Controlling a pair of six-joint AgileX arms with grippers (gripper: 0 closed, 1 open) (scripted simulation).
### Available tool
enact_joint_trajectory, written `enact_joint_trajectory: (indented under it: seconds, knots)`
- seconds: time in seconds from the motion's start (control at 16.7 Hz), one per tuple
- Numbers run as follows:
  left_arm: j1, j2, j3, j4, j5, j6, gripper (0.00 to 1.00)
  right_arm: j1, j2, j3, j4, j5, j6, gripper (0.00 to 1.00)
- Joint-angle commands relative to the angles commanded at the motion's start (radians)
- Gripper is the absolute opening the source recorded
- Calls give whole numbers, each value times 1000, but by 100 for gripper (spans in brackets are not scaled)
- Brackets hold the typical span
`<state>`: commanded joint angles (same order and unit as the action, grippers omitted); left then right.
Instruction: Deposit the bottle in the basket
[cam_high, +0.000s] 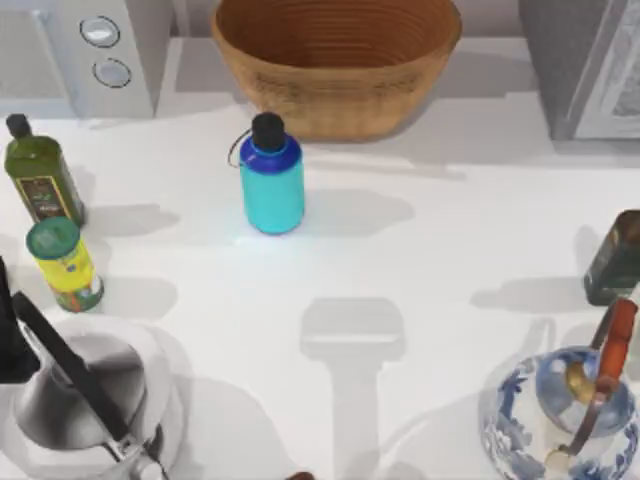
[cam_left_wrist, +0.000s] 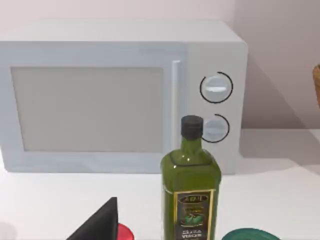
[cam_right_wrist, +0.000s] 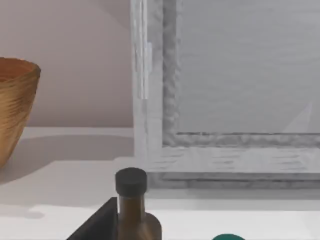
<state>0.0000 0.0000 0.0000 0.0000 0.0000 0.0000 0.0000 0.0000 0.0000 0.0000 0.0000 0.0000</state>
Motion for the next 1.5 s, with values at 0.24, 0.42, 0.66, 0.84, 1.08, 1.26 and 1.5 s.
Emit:
enact_joint_trajectory:
  seconds: [0.24,0.42,0.66,0.84,1.08,1.26,1.5]
  knots:
    - [-11,31,25,10,11,16,100,0,0,0,0,0,0,100]
    - [-59,157,104,38,52,70,100,0,0,0,0,0,0,100]
    - [-144,466,246,90,130,155,100,0,0,0,0,0,0,100]
    - [-184,757,362,145,187,207,100,0,0,0,0,0,0,100]
    - [-213,1156,523,234,263,260,100,0,0,0,0,0,0,100]
    - [-219,1434,637,304,324,286,100,0,0,0,0,0,0,100]
    - [-231,1703,745,392,418,302,100,0,0,0,0,0,0,100]
